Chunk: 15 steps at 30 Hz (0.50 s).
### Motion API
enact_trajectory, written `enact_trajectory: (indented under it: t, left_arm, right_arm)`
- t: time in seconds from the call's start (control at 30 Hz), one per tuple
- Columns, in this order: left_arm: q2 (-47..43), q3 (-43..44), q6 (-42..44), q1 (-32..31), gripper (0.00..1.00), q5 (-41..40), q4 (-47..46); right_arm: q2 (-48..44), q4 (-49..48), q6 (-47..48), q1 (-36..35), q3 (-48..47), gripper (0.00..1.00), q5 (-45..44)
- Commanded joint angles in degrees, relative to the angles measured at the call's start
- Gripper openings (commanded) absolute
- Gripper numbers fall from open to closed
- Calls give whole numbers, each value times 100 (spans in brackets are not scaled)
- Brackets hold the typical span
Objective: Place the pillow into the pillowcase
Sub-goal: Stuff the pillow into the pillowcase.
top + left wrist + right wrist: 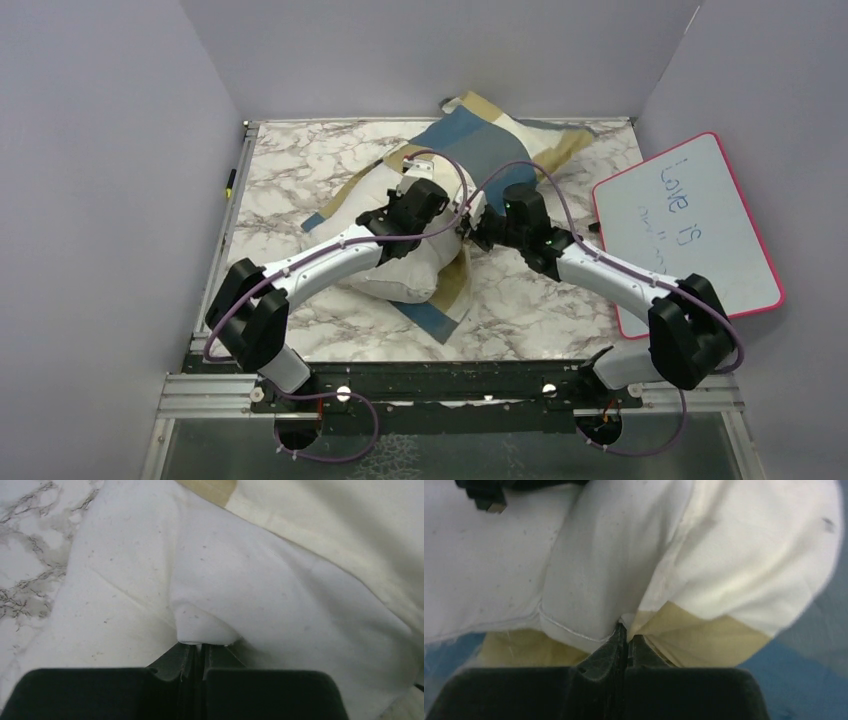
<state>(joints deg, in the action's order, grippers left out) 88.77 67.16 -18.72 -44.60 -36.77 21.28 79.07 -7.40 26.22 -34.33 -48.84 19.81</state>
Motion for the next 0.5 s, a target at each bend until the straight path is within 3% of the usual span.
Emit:
enact_trajectory:
  t: [0.0,0.13,0.2,0.37,0.47]
  left_arm:
    - [307,130,-299,88,0,-162,-122]
    - [302,65,-395,170,0,-27,-144]
    - [249,32,-430,167,0,86,-166]
    - [-237,-237,-547,-205,0,321,-190]
    - [-705,-499,-778,-583,0,323,-187]
  right_arm:
    - [212,252,202,-310,102,0,881]
    - [-95,-331,-264,-307,232,6,279]
    - [-89,-561,-596,-307,183,1,159]
    - [215,-1217,-929,-316,-59,0,1509]
    - [288,-1847,-1334,-440,-157,0,1865]
